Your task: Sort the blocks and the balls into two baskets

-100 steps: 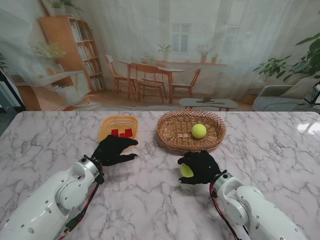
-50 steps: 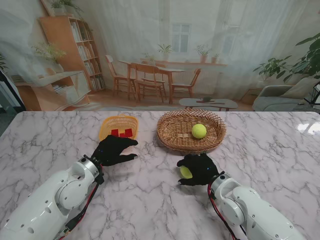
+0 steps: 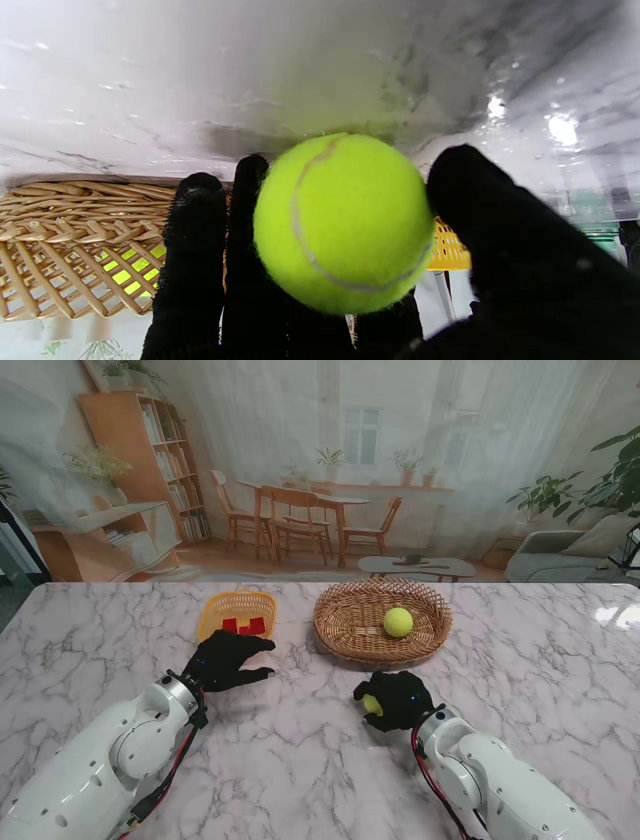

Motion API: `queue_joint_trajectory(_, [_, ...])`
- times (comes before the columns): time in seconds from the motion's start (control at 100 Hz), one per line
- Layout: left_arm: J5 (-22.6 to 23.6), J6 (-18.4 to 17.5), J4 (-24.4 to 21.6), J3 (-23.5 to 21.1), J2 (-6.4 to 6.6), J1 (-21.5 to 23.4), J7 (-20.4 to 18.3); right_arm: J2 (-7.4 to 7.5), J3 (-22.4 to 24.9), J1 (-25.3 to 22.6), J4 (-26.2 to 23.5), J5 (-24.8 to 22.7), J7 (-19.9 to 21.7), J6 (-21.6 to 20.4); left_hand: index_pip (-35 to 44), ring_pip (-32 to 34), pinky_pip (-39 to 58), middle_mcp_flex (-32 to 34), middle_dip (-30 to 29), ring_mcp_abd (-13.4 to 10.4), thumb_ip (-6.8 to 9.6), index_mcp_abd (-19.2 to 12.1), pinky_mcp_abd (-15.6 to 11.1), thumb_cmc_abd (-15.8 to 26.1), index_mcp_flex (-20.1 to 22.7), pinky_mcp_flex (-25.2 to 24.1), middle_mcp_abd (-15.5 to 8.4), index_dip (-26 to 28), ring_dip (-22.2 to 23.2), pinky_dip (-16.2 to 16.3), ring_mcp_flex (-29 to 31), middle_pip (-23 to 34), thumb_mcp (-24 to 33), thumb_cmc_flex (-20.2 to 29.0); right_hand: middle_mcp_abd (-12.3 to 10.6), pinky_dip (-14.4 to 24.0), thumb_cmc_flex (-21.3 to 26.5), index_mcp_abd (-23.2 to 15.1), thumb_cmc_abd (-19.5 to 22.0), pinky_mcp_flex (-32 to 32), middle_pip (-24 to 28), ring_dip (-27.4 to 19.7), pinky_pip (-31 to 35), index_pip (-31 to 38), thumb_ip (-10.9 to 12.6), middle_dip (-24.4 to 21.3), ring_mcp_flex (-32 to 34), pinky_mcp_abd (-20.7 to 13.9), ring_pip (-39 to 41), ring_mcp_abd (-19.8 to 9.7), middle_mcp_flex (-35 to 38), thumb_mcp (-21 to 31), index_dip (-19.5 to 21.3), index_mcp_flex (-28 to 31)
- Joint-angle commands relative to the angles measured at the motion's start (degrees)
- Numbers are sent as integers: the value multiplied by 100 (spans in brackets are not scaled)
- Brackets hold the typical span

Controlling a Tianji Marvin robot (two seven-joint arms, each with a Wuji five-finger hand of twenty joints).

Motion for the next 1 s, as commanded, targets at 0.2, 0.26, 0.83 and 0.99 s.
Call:
queue_joint_trajectory(0.2, [-9,10,-15,7,1,4,-102,-46,202,-171,-133,85,5,-13,-76,-12,-60,69,20,-12,-38,-36,148,252,3,-71,-37,-16,-7,103,32,0,-149,-28,-150,229,1075,-338,-178,594,655,448,471,1226,-638,612,527,-338,915,-283,307,321,-628,345])
queue_joint_trajectory(0.26, [-10,12,-16,10,1,2,-107,-50,271,-223,-193,88,-5,-45,-67,-12,-63,73,20,1,-38,-38,151,256,22,-75,-32,-12,-8,102,33,1,-147,-25,-148,224,1193,-336,-165,640,681,458,489,1419,-679,639,560,-358,944,-295,328,305,-636,364])
queue_joint_trajectory(0.83, [-17,20,-14,15,0,-5,-111,-3,937,-536,-888,-274,15,-568,-36,-15,-63,77,19,-11,-39,-47,149,254,77,-77,-34,4,-10,104,34,-7,-150,-29,-127,190,1178,-18,-157,641,640,448,485,2067,-704,659,546,-345,929,-277,318,99,-771,503])
queue_joint_trajectory(0.99, [-21,17,-11,23,1,-10,-119,2,1080,-502,-1062,-317,101,-728,-38,-14,-65,82,20,-10,-39,-51,153,252,76,-73,-32,3,-10,103,36,-5,-149,-23,-116,185,1147,26,-173,625,627,443,473,2044,-696,656,526,-336,915,-273,301,93,-778,489])
